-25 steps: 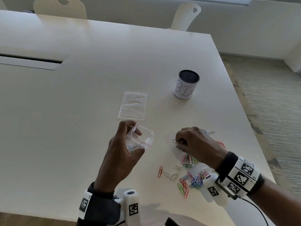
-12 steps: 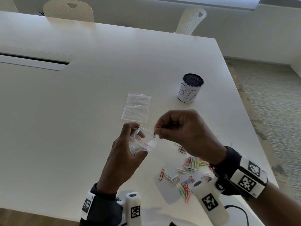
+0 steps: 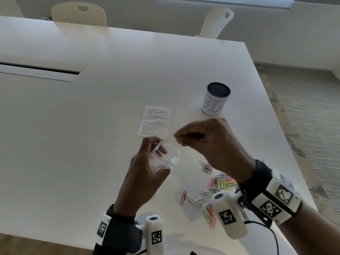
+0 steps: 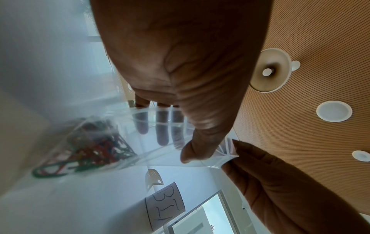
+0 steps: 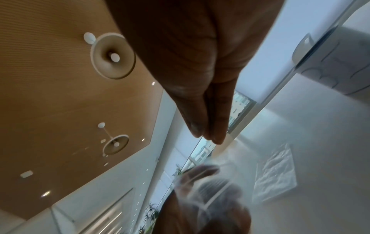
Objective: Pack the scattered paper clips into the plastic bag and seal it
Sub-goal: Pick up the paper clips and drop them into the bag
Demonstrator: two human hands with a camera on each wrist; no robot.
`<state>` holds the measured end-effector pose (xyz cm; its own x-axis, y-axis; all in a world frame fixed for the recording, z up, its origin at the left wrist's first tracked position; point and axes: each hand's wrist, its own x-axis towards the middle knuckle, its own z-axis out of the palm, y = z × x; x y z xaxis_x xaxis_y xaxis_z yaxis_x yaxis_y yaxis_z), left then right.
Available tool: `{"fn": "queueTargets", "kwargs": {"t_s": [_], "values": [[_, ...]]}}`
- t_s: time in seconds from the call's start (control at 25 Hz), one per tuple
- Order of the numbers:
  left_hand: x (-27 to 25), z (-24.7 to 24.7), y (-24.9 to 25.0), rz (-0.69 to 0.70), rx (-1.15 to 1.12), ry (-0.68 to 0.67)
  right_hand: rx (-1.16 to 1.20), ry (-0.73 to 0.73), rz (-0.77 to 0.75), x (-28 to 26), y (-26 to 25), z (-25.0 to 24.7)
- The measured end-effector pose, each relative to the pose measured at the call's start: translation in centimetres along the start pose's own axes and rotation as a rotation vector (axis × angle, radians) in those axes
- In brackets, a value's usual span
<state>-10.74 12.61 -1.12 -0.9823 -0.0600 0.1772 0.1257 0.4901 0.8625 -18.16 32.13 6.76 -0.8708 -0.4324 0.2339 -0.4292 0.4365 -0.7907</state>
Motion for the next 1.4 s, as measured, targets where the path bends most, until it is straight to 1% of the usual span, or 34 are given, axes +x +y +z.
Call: {"fn": "queueTargets", "kwargs": {"t_s": [0.08,0.16,0.28,0.4,0.48,0.56,0.68,0.84,0.92,1.04,1.12,1.28,1.4], "values": [[0.4,0.4,0.1,0.007,-0.011,-0.016,-0.042,0.063,0.073,-0.3,1.9,-2.2],[0.7,0.8,0.2,0.016,-0.011,-0.038,-0.179,0.086,0.137,-1.1,4.4,-4.6],[1.2,1.7,0.5,0.025,-0.011,-0.075,-0.418,0.027,0.239,-3.0,8.8,-7.3],[1.6,2.4,0.8,0.034,-0.009,-0.108,-0.594,-0.056,0.366,-5.2,12.7,-8.5],[1.9,2.7,0.9,0.038,-0.006,-0.119,-0.667,-0.086,0.428,-6.1,14.2,-8.5],[2.0,2.9,0.9,0.039,-0.010,-0.128,-0.681,-0.093,0.449,-6.5,14.7,-8.0],[2.0,3.0,1.0,0.039,-0.008,-0.137,-0.631,-0.111,0.422,-6.8,14.0,-6.6],[2.0,2.7,0.9,0.045,-0.007,-0.134,-0.478,-0.273,0.432,-7.1,10.8,-5.7],[2.0,2.6,0.8,0.045,-0.010,-0.133,-0.511,-0.364,0.448,-7.1,9.4,-6.1],[1.9,2.5,0.8,0.039,-0.016,-0.133,-0.657,-0.447,0.483,-7.4,8.4,-5.8],[1.8,2.4,0.9,0.040,-0.013,-0.133,-0.655,-0.442,0.472,-7.6,8.2,-4.7],[1.9,2.3,0.9,0.033,-0.017,-0.130,-0.566,-0.325,0.414,-7.7,8.1,-3.0],[1.7,2.2,1.0,0.038,-0.027,-0.133,-0.589,-0.253,0.351,-7.6,8.3,-2.3]]}}
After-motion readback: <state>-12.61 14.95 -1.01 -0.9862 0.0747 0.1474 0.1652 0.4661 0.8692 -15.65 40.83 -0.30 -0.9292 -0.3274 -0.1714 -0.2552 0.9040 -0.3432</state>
